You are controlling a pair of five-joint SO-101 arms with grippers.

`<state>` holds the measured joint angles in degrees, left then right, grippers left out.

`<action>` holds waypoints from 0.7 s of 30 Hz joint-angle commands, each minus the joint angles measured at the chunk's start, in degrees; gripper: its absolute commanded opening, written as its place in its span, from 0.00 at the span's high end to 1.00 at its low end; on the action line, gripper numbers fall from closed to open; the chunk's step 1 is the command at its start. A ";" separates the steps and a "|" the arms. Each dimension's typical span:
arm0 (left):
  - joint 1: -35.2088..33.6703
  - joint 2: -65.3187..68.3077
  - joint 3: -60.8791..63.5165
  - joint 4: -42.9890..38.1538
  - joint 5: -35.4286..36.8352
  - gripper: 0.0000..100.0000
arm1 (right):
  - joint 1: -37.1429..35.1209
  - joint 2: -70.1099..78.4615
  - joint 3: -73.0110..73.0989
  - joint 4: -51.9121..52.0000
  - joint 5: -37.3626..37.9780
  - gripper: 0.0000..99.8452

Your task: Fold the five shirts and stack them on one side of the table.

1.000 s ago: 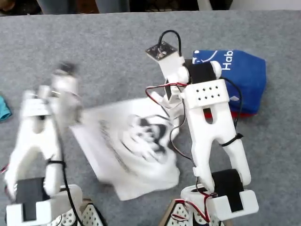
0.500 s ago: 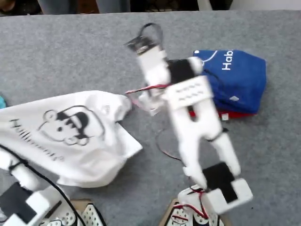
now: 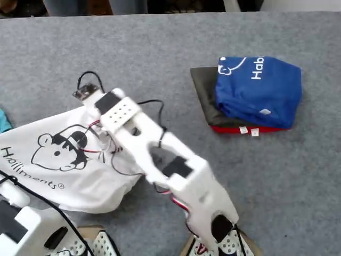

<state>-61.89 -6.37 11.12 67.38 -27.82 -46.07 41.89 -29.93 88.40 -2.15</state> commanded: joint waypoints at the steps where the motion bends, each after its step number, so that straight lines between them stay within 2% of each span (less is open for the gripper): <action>1: -0.57 -0.44 -1.71 -0.44 -0.53 0.97 | -0.70 7.69 -12.44 3.52 -1.49 0.72; 7: 0.40 -0.44 3.12 -0.88 -0.70 0.97 | 2.64 15.60 -26.15 12.92 -1.05 0.99; 12: 1.36 -0.44 3.12 -0.88 -0.53 0.97 | 6.77 9.19 -18.15 12.92 1.41 0.99; 17: 3.74 -0.44 3.47 -0.62 -0.35 0.97 | 9.85 -6.81 4.00 12.84 4.22 0.99; 21: 5.14 -0.44 3.56 -0.44 2.11 0.97 | 15.47 -20.79 21.93 12.66 8.79 0.99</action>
<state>-58.29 -6.37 14.81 67.38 -26.95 -34.73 33.45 -19.91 100.62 3.47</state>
